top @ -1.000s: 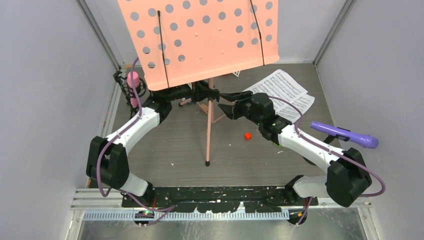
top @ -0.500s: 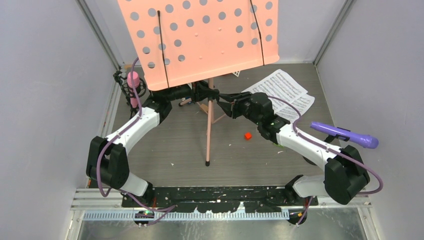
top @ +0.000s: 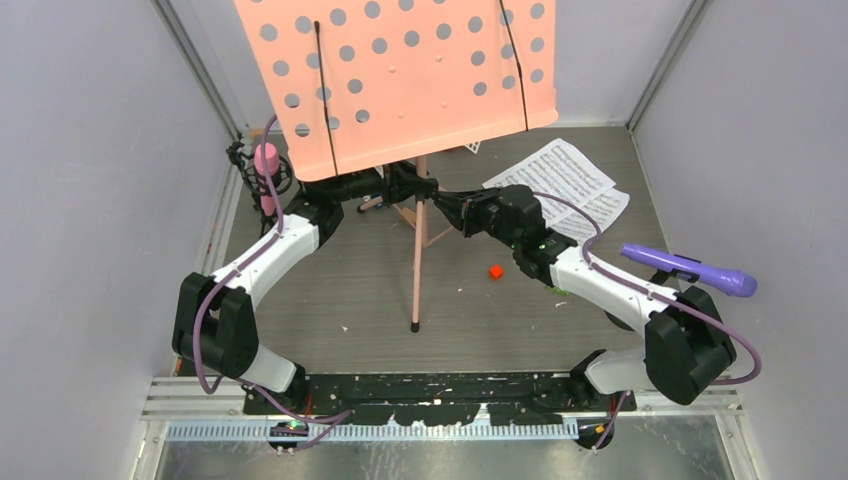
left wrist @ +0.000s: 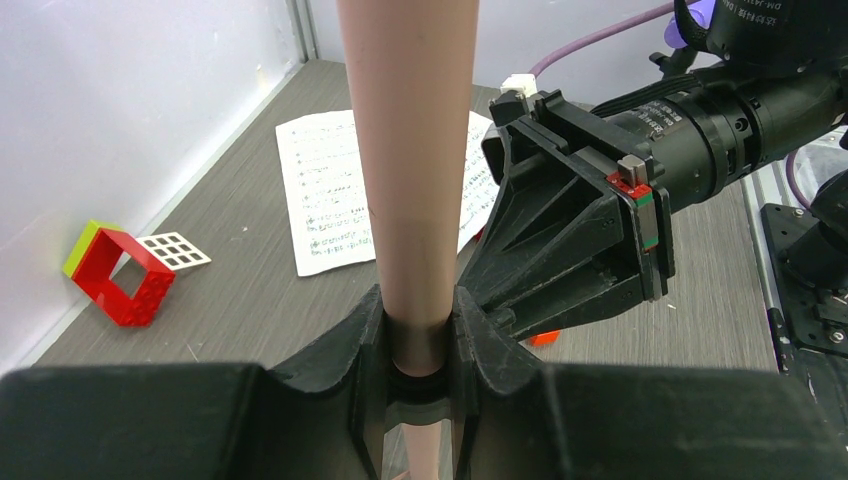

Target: Pack up the instrument practice props

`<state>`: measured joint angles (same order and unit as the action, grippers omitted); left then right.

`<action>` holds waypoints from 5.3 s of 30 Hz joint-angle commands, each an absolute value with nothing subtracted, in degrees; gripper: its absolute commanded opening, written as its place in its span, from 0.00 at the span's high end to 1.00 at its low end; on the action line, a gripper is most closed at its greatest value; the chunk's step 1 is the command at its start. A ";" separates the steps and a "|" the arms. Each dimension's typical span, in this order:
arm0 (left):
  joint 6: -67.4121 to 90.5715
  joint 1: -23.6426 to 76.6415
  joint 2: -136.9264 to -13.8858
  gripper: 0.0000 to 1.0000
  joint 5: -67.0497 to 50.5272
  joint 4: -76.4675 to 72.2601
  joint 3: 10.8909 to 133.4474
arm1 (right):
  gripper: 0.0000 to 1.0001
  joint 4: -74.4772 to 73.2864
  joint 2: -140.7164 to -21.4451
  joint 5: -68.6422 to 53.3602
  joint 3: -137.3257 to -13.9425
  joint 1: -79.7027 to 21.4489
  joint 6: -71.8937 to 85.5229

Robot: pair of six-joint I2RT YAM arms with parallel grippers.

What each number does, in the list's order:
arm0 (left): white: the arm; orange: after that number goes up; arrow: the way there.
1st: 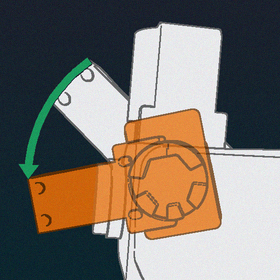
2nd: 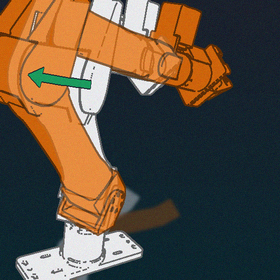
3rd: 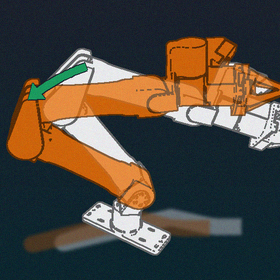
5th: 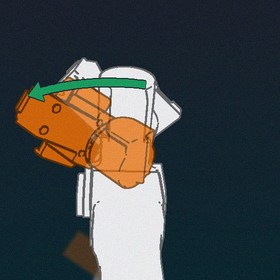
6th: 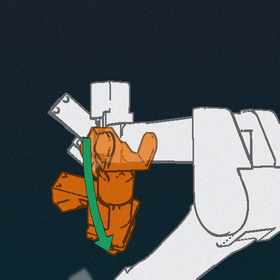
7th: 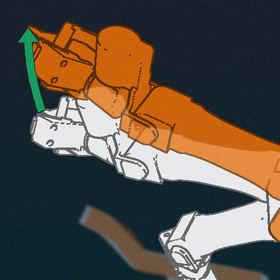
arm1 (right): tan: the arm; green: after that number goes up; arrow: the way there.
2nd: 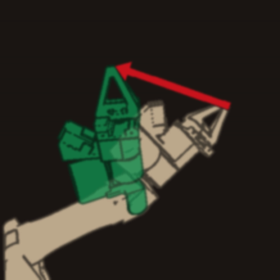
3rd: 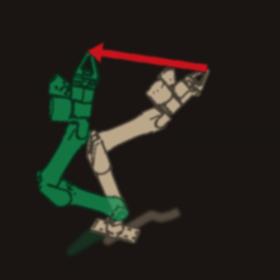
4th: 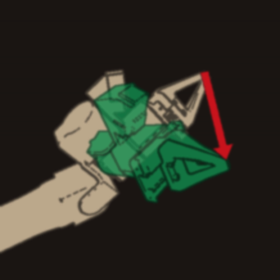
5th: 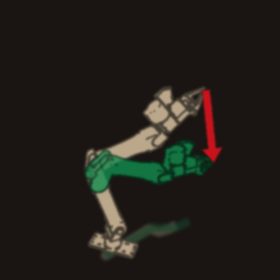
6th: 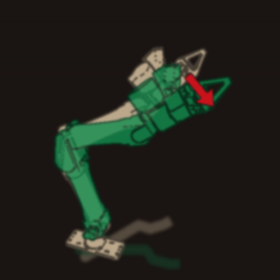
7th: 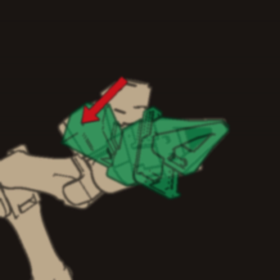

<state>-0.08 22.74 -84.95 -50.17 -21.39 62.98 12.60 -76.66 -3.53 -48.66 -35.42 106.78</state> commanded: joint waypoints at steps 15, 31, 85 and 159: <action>-2.41 23.20 -86.00 1.00 -51.20 -15.73 62.46 | 0.54 16.63 -75.33 -5.85 -52.38 -37.30 105.96; -2.48 23.20 -86.22 1.00 -51.16 -15.56 62.50 | 0.80 18.54 -75.37 -5.92 -52.29 -38.15 106.44; -3.34 23.98 -86.30 1.00 -51.00 -14.39 62.92 | 0.99 10.83 -71.35 -17.16 -49.00 -41.83 -43.95; -3.23 24.17 -86.12 1.00 -49.83 -13.71 63.19 | 0.33 18.98 -64.67 2.42 -40.50 -39.07 89.04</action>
